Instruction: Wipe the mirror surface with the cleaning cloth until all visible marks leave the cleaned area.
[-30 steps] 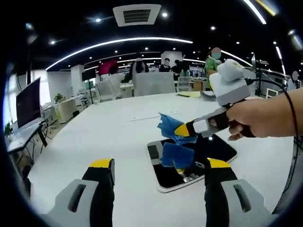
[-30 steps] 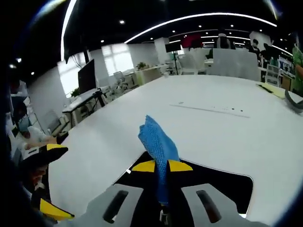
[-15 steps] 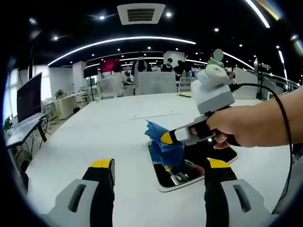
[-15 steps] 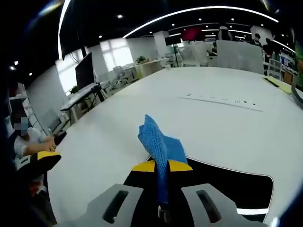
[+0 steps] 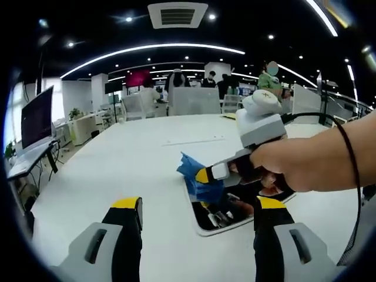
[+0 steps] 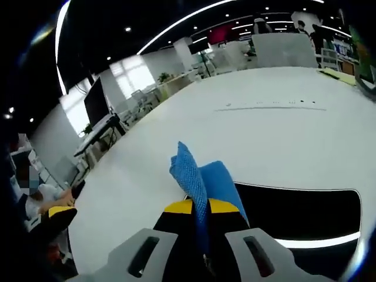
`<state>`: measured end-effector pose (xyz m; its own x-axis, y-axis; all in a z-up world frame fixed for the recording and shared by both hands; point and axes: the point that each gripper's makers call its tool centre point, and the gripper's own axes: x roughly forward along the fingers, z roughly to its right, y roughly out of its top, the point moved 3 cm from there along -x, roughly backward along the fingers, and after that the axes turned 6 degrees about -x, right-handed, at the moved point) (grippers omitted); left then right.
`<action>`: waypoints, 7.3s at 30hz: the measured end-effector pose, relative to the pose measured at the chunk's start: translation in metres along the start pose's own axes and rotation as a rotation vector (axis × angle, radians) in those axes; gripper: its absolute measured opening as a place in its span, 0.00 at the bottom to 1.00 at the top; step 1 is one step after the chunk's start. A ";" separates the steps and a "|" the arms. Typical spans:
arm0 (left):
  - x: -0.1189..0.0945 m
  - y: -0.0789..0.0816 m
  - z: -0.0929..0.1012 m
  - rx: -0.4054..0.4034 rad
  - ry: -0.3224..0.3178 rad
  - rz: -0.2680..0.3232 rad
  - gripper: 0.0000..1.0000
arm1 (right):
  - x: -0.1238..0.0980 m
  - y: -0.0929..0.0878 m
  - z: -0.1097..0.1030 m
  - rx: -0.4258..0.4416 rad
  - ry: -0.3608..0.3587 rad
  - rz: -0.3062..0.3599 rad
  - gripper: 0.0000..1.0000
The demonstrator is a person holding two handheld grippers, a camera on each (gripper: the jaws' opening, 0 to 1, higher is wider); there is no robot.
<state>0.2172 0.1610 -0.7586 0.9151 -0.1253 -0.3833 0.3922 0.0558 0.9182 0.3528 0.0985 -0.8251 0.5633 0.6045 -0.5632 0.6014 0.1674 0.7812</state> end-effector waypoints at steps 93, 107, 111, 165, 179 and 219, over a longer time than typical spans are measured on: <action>0.004 -0.005 0.006 0.026 -0.023 -0.020 0.77 | -0.043 -0.007 0.077 -0.007 -0.168 0.070 0.03; 0.003 -0.005 0.009 0.033 -0.030 -0.023 0.77 | -0.063 -0.011 0.106 0.025 -0.209 0.087 0.03; 0.003 -0.006 0.010 0.033 -0.032 -0.026 0.77 | -0.069 -0.012 0.114 0.038 -0.220 0.092 0.03; 0.006 -0.004 0.012 0.055 -0.037 -0.021 0.76 | -0.108 -0.033 0.125 0.039 -0.245 0.104 0.03; 0.000 0.000 0.014 0.062 -0.037 -0.010 0.76 | -0.116 -0.044 0.125 0.037 -0.244 0.113 0.03; 0.002 0.002 0.009 0.038 -0.031 0.003 0.76 | -0.096 -0.039 0.077 0.048 -0.188 0.071 0.03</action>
<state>0.2192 0.1520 -0.7568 0.9128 -0.1556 -0.3777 0.3850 0.0190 0.9227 0.3190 -0.0261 -0.8220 0.6985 0.4567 -0.5510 0.5803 0.0892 0.8095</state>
